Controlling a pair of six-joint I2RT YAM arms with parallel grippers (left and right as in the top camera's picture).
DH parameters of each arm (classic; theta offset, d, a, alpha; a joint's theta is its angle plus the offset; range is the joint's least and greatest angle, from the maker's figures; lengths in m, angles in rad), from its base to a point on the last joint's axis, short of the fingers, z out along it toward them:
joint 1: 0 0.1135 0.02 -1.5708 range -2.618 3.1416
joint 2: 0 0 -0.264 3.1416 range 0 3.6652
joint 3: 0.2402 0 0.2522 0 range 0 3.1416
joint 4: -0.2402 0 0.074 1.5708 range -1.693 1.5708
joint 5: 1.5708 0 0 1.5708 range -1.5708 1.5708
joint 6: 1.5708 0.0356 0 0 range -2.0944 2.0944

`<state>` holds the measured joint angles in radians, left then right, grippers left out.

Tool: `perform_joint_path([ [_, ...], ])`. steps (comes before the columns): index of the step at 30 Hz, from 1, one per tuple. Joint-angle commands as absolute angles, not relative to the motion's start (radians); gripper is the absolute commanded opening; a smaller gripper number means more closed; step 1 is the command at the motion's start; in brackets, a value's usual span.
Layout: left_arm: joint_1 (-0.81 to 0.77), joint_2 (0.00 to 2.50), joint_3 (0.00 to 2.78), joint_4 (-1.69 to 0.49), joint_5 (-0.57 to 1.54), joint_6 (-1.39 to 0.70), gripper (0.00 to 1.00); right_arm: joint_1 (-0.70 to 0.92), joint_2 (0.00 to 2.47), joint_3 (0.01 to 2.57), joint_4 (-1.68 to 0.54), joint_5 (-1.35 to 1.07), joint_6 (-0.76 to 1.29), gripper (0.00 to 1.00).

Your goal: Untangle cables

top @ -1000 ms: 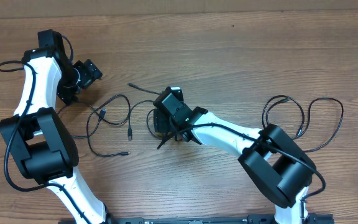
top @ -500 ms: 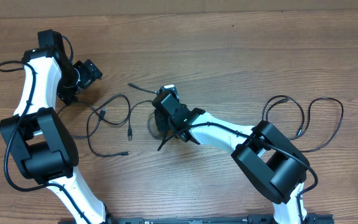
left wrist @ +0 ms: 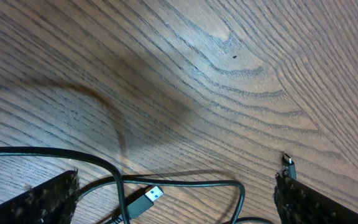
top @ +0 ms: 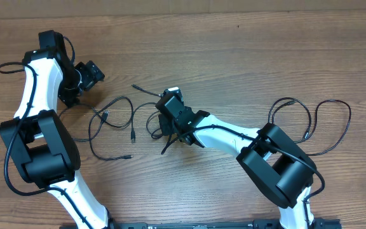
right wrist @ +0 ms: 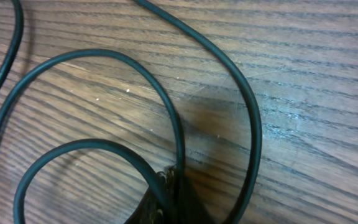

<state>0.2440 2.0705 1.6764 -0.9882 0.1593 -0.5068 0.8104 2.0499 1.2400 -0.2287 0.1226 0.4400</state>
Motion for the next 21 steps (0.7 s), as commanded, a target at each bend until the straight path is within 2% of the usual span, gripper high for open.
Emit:
perform_joint_path([
  [1,0.242,2.055,1.691,-0.99,0.148,-0.521,1.0,0.798,1.931,1.284,-0.227,0.13,0.436,0.04],
  [7,0.242,2.055,1.691,-0.99,0.148,-0.521,1.0,0.797,1.843,1.319,-0.248,0.134,0.436,0.04],
  [21,0.242,2.055,1.691,-0.99,0.148,-0.521,1.0,0.766,1.864,1.299,-0.396,0.208,0.44,0.04],
])
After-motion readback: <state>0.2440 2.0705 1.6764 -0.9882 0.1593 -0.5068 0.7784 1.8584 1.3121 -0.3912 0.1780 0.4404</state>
